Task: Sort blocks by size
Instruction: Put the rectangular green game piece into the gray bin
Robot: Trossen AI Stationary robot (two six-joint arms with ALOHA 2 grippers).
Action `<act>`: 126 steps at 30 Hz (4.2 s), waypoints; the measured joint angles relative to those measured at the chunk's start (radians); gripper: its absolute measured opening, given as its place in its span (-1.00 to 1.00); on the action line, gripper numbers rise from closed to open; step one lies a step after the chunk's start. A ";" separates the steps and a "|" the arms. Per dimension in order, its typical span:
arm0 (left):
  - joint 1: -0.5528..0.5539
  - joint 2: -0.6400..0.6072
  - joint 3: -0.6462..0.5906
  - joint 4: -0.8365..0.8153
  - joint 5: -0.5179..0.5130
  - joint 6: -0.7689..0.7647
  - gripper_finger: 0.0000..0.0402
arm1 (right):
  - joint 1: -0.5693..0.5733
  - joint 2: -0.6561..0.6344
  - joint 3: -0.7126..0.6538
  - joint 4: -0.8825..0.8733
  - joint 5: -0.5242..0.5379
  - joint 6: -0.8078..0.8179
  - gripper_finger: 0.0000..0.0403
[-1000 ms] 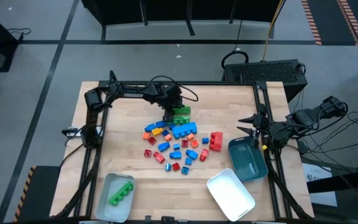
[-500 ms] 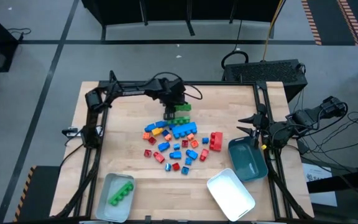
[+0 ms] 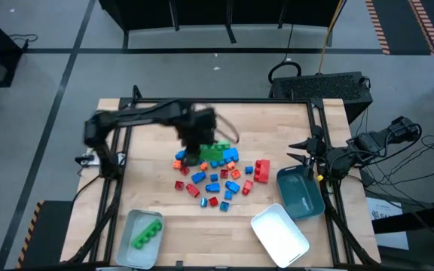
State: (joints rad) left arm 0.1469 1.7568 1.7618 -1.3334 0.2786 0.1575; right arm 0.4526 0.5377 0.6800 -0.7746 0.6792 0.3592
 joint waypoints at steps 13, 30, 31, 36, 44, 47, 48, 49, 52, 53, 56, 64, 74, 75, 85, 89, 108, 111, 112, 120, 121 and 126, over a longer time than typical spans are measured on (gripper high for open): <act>-0.690 -0.345 -0.311 0.094 -0.470 -0.879 -0.29 | 0.000 0.000 0.000 -0.001 0.000 -0.003 -0.41; -1.155 -0.316 -0.521 0.099 -0.522 -1.631 -0.29 | 0.000 0.000 0.000 0.023 0.000 0.026 -0.41; -1.174 -0.316 -0.526 0.098 -0.523 -1.655 -0.29 | 0.000 0.000 0.000 0.023 0.000 0.031 -0.41; -1.235 -0.317 -0.542 0.127 -0.566 -1.695 -0.29 | 0.000 0.000 0.000 0.023 0.000 0.048 -0.41; -1.241 -0.306 -0.626 0.211 -0.528 -1.671 -0.29 | 0.000 0.000 0.000 0.028 0.001 0.049 -0.41; -1.240 -0.306 -0.662 0.270 -0.499 -1.670 -0.29 | 0.000 0.000 0.000 0.033 0.001 0.048 -0.41; -1.240 -0.306 -0.670 0.276 -0.490 -1.671 -0.29 | 0.000 0.000 0.000 0.036 0.001 0.048 -0.41; -1.240 -0.306 -0.676 0.272 -0.485 -1.670 -0.29 | 0.000 0.000 0.000 0.039 0.001 0.048 -0.41; -1.240 -0.305 -0.682 0.281 -0.485 -1.663 -0.29 | 0.000 0.000 0.000 0.039 0.001 0.048 -0.41; -1.240 -0.305 -0.683 0.282 -0.482 -1.655 -0.29 | 0.000 0.000 0.000 0.039 0.001 0.047 -0.41; -1.240 -0.305 -0.683 0.310 -0.462 -1.636 -0.29 | 0.000 0.000 0.000 0.039 0.001 0.046 -0.41; -1.240 -0.305 -0.683 0.310 -0.463 -1.637 0.09 | 0.000 0.000 0.000 0.039 0.001 0.045 -0.41; -1.094 -0.329 -0.632 0.283 -0.515 -1.471 0.15 | 0.000 0.000 0.000 0.039 0.001 0.045 -0.41; -1.062 -0.333 -0.619 0.276 -0.534 -1.418 0.15 | 0.000 0.000 0.000 0.038 0.000 0.045 -0.41; -0.549 -0.353 -0.520 0.319 -0.810 -0.607 0.16 | 0.000 0.006 0.000 0.039 0.000 0.046 -0.41; -0.302 -0.349 -0.524 0.507 -0.760 -0.257 0.16 | 0.000 0.013 0.000 0.038 -0.004 0.048 -0.41; 0.249 -0.024 -0.502 0.874 -0.174 0.189 0.16 | 0.000 0.047 0.000 0.017 -0.005 0.045 -0.41; 0.249 0.037 -0.481 0.885 -0.174 0.221 0.16 | 0.000 0.047 0.000 0.015 -0.005 0.042 -0.41; 0.249 0.058 -0.475 0.885 -0.173 0.231 0.16 | 0.000 0.047 0.000 0.013 -0.005 0.041 -0.41; 0.248 0.194 -0.419 0.872 -0.156 0.251 0.16 | 0.000 0.047 0.000 0.013 -0.004 0.024 -0.41; 0.248 0.205 -0.411 0.874 -0.156 0.252 0.16 | 0.000 0.047 0.000 0.013 -0.004 0.022 -0.41; 0.246 0.233 -0.391 0.850 -0.126 0.251 0.16 | 0.000 0.047 0.000 0.013 -0.004 0.022 -0.41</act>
State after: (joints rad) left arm 0.3927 1.9896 1.3712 -0.4830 0.1524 0.4089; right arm 0.4526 0.5850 0.6796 -0.7616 0.6750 0.3813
